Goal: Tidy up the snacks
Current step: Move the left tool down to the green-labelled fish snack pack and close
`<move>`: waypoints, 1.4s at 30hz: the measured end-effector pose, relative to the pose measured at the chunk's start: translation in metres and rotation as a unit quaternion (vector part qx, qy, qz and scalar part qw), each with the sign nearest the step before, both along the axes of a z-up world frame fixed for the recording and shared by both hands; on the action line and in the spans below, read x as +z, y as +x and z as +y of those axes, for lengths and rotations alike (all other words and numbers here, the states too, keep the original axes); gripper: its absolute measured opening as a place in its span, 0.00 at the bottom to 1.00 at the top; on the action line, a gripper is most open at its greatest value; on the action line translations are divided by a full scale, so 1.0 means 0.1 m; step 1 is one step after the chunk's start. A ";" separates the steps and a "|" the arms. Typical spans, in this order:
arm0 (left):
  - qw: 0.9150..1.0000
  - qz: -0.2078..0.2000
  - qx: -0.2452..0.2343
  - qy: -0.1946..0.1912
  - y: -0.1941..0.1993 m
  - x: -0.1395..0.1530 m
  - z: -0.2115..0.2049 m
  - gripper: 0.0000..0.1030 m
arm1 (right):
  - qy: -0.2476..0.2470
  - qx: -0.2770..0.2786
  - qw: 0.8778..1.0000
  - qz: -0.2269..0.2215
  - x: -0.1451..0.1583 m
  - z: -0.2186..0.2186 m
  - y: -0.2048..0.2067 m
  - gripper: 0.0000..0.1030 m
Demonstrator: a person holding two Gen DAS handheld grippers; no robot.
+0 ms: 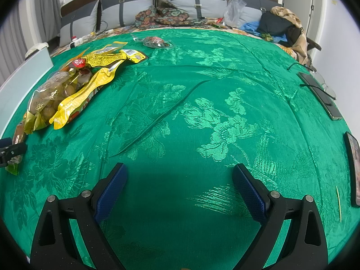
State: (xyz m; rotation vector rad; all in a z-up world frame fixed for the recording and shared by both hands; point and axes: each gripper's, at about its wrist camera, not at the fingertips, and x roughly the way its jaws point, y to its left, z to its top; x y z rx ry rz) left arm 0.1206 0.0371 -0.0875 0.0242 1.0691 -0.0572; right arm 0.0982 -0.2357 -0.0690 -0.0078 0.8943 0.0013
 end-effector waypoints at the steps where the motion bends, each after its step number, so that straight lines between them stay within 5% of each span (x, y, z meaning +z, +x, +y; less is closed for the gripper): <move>1: 1.000 0.000 -0.002 0.000 0.00 0.00 0.00 1.00 | 0.000 0.000 1.000 0.000 0.00 0.00 0.00 0.94; 23: 1.000 -0.005 -0.011 0.000 -0.01 0.00 0.01 1.00 | 0.000 0.000 1.000 0.000 0.00 0.00 0.00 0.94; 33: 0.995 0.080 -0.061 0.009 0.25 0.01 0.08 1.00 | 0.000 0.000 1.000 0.000 0.00 0.00 0.00 0.94; 42: 0.994 0.083 -0.061 0.028 0.28 0.03 0.10 1.00 | 0.000 0.000 1.000 -0.001 0.00 0.00 0.00 0.94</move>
